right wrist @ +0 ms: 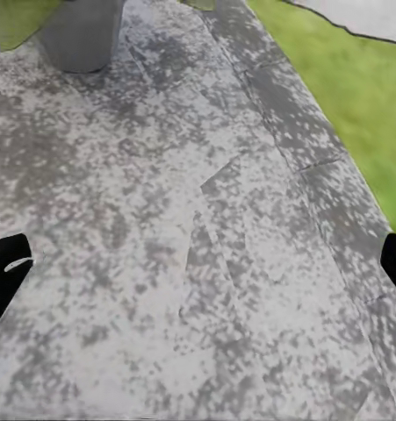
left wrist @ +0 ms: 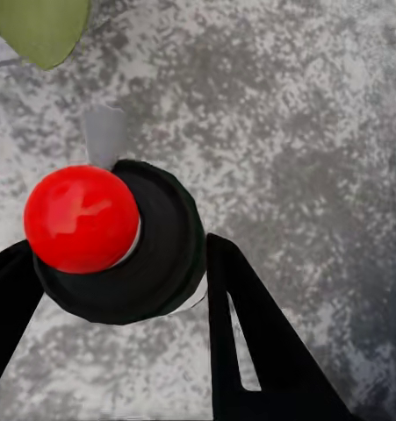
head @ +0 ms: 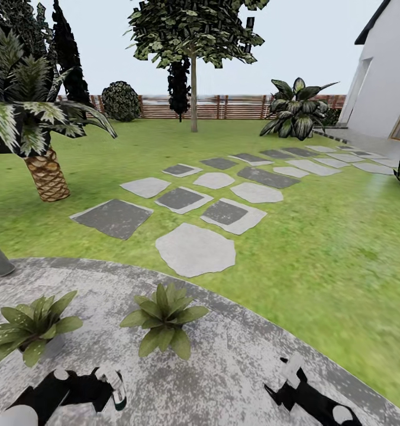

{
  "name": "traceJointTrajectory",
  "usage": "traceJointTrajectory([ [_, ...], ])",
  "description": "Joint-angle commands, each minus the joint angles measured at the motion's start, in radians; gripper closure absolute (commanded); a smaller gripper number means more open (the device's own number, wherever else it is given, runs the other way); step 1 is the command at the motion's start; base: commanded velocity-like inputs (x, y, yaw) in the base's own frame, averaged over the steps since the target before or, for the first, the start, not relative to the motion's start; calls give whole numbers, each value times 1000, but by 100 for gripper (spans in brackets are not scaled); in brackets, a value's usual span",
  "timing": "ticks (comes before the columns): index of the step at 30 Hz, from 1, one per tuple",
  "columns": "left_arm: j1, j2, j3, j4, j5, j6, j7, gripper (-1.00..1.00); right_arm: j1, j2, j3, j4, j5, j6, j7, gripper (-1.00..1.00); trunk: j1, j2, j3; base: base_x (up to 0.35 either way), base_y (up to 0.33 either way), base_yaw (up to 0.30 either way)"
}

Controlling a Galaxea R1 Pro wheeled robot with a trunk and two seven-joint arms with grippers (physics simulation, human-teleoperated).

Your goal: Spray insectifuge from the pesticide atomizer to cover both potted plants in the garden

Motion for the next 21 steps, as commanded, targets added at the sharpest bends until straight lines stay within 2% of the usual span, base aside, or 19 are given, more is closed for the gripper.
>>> traceJointTrajectory([
  [1,-9,-1,5,-34,-41,11,-66,100,-1,0,-7,-47,16,20,72,-100,0,0,-1,0,0,0],
  [3,-20,-5,4,-124,-94,35,-197,100,-1,-2,-6,-150,34,65,211,-100,0,0,-1,0,0,0],
  [5,-26,-10,4,-192,-123,43,-294,100,-1,-2,-5,-222,57,92,312,-100,0,0,-1,0,0,0],
  [7,-40,-26,3,-277,-162,48,-437,100,-5,-3,-5,-306,86,142,455,-100,0,0,-1,0,0,0],
  [9,-51,-42,1,-323,-201,57,-506,100,-8,-2,-5,-350,93,175,526,-100,0,0,-1,0,0,0],
  [10,-55,-50,-3,-341,-224,67,-529,100,-8,-2,-5,-371,94,192,548,-100,0,0,-1,0,0,0],
  [14,-32,-73,-25,-349,-200,44,-505,100,-27,21,18,-393,71,214,570,-100,0,0,-1,0,0,0],
  [16,-43,-62,-28,-337,-210,46,-508,100,-27,32,17,-381,64,208,564,-100,0,0,-1,0,0,0],
  [21,-62,-44,0,-340,-238,19,-535,100,-29,61,-11,-366,56,185,550,-100,0,0,-1,0,0,0],
])
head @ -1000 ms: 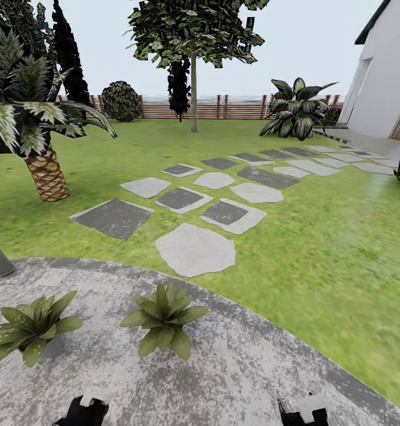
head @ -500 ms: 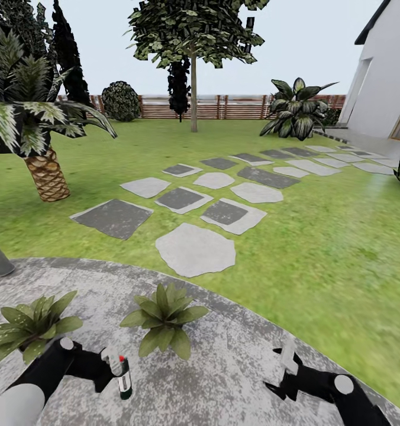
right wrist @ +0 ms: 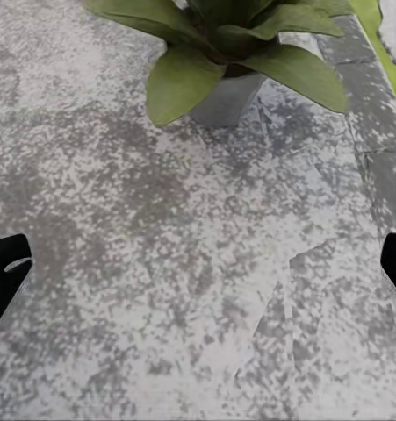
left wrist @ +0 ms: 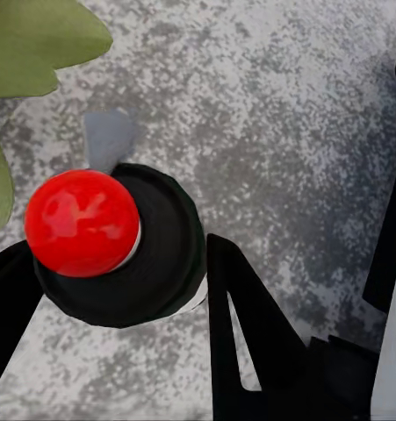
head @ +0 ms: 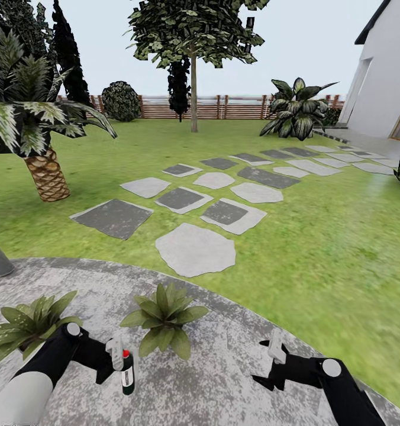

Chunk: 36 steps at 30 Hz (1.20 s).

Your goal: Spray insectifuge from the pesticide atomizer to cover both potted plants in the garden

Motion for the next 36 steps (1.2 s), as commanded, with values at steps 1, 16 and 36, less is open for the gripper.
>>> traceJointTrajectory([
  [1,-1,-1,11,-2,-13,-12,-8,100,-1,6,3,-2,7,-6,3,-100,0,0,-1,0,0,0],
  [16,-14,-72,1,-26,-34,-86,40,100,-3,91,87,-70,0,58,4,100,0,0,-1,0,0,0],
  [36,-18,-217,-106,-44,-34,-115,73,100,-11,223,256,-187,0,238,3,100,0,0,-1,0,0,0],
])
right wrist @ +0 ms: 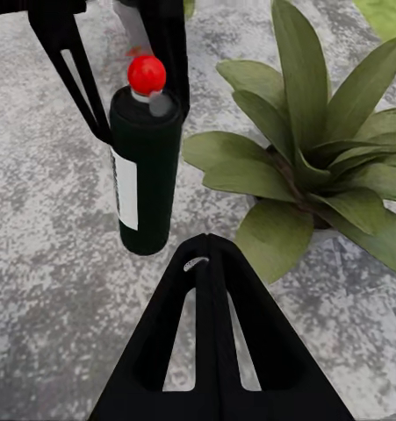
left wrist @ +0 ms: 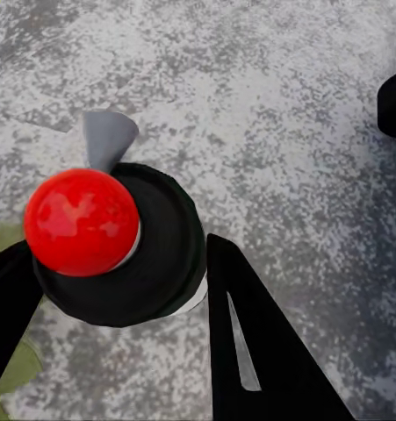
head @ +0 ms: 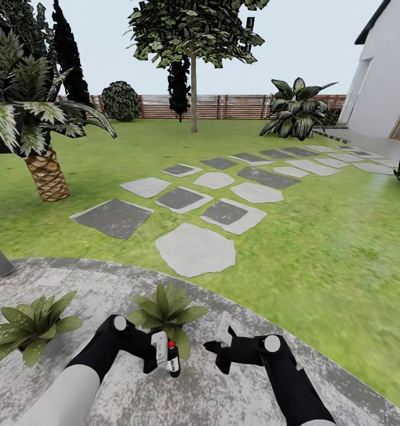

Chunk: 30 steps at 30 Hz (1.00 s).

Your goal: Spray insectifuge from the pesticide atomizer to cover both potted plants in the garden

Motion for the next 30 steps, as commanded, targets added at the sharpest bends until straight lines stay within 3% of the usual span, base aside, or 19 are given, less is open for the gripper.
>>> traceJointTrajectory([
  [1,-1,-9,8,-1,-10,-10,-4,100,-1,3,-4,-1,8,-4,5,100,0,0,-1,0,0,0],
  [10,-1,-24,4,-2,-10,-10,-5,100,-11,3,-4,-3,8,-3,5,100,0,0,-1,0,0,0],
  [13,-1,-34,-47,-2,-11,-6,3,100,-13,3,-4,-2,8,-3,5,100,0,0,-1,0,0,0],
  [16,-1,-40,-106,-1,-9,3,61,100,-14,3,-3,-3,8,-3,5,100,0,0,-1,0,0,0],
  [18,-1,-48,-119,-1,-9,5,77,100,-14,3,-3,-3,8,-3,5,100,0,0,-1,0,0,0],
  [30,-1,-88,-126,-1,0,0,73,100,-14,3,-2,-1,8,-3,5,100,0,0,-1,0,0,0],
])
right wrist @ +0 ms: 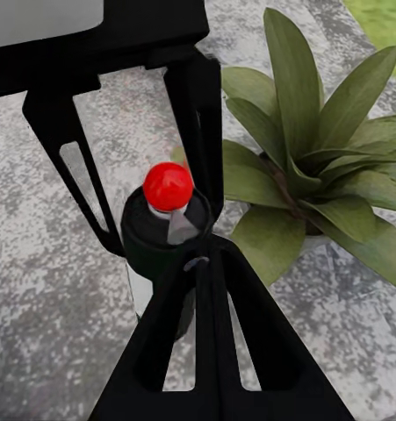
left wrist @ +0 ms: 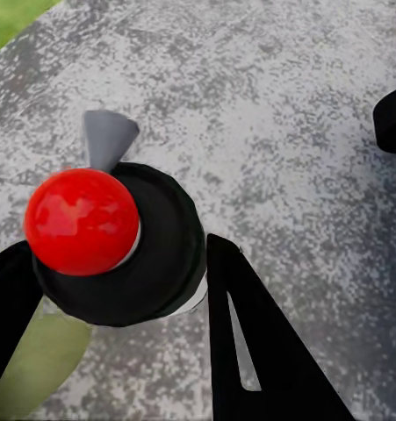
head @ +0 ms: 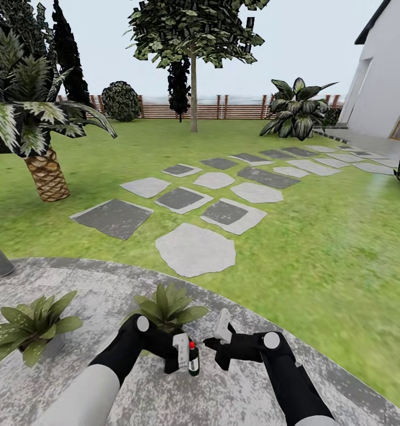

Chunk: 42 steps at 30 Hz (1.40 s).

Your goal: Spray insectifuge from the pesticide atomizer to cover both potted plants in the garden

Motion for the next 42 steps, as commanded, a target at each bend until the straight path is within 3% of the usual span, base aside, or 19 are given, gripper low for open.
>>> traceJointTrajectory([
  [1,0,-5,1,-1,-7,-11,-2,100,-1,1,-4,-1,8,-4,5,100,0,0,-1,0,0,0],
  [15,-2,-28,1,-1,-1,-14,-6,100,-1,1,-4,-1,8,-4,5,100,0,0,-1,0,0,0],
  [17,-2,-28,1,-1,13,-16,-8,100,-1,1,-4,0,8,-4,5,100,0,0,-1,0,0,0],
  [21,-2,-27,1,-1,81,-21,-21,100,-1,1,-5,-1,8,-4,5,100,0,0,-1,0,0,0],
  [24,-2,-27,1,-1,92,-22,-24,100,-1,1,-5,-1,8,-4,5,100,0,0,-1,0,0,0],
  [37,-2,-26,1,1,94,-20,-24,100,-1,1,-5,1,8,-4,5,100,0,0,-1,0,0,0],
  [42,-1,1,-2,3,72,-17,-23,100,-1,1,-5,1,8,-4,5,100,0,0,-1,0,0,0],
])
